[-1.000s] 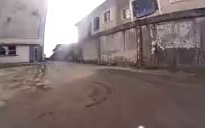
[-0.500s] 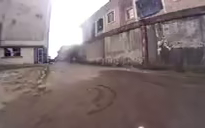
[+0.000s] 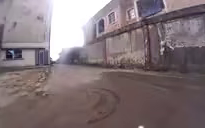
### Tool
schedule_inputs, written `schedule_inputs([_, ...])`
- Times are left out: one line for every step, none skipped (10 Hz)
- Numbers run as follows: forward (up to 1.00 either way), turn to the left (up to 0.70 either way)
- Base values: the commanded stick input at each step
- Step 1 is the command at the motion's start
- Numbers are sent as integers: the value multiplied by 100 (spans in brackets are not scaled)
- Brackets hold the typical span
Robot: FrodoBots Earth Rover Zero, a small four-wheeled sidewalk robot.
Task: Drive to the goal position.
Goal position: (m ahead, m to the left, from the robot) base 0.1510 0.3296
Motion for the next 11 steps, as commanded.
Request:
schedule_inputs([30,33])
schedule_inputs([30,53])
schedule_inputs([30,22])
schedule_inputs([30,2])
schedule_inputs([30,0])
schedule_inputs([30,0])
schedule_inputs([30,0])
schedule_inputs([30,0])
schedule_inputs([30,0])
schedule_inputs([30,0])
schedule_inputs([30,0])
